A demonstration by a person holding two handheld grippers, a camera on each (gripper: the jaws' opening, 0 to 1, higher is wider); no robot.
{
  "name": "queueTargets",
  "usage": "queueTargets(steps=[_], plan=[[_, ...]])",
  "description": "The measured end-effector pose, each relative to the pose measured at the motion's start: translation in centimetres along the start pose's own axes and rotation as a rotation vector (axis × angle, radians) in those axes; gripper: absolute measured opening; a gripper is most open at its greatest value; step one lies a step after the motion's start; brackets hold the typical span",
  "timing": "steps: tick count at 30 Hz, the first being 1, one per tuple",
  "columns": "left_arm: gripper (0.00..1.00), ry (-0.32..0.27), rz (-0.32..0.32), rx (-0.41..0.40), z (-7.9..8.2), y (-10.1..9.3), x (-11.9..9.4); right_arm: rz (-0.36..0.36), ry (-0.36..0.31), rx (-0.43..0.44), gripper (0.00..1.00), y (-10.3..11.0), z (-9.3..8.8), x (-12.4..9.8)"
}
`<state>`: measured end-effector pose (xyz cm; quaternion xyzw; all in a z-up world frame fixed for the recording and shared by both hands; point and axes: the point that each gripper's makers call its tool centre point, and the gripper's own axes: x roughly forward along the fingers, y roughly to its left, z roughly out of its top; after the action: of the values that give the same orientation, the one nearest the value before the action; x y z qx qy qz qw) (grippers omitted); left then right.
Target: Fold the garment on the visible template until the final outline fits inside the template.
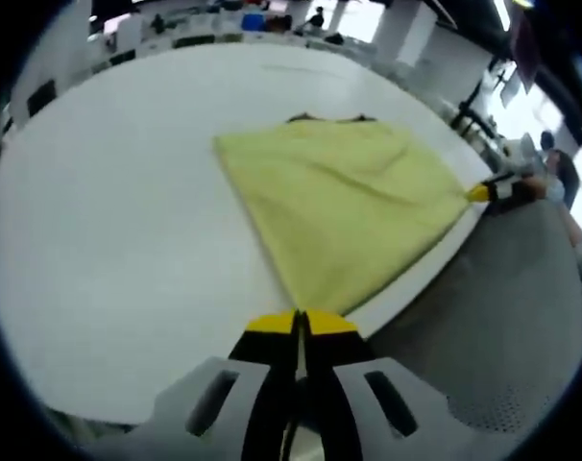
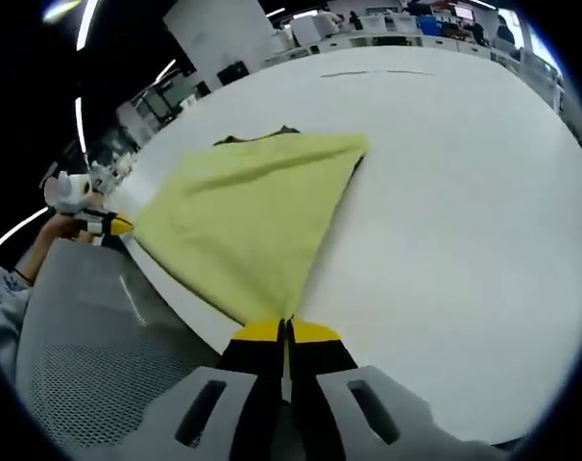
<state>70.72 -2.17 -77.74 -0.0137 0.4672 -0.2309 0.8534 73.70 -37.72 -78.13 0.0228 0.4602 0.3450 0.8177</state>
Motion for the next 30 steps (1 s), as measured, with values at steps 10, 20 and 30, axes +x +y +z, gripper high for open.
queueTargets(steps=[10,20,30], plan=[[0.0,0.068,-0.021,0.066,-1.0,-1.1,-0.3,-0.003,0.027,0.007,0.02,0.4,-1.6,-0.9],[0.0,0.078,-0.024,0.046,-1.0,-0.9,-0.1,-0.014,0.059,-0.046,0.02,0.5,-1.4,-0.7],[0.22,0.026,0.017,0.126,0.9,0.2,-0.9,-0.016,0.026,-0.099,0.16,0.2,-0.2,-1.2]])
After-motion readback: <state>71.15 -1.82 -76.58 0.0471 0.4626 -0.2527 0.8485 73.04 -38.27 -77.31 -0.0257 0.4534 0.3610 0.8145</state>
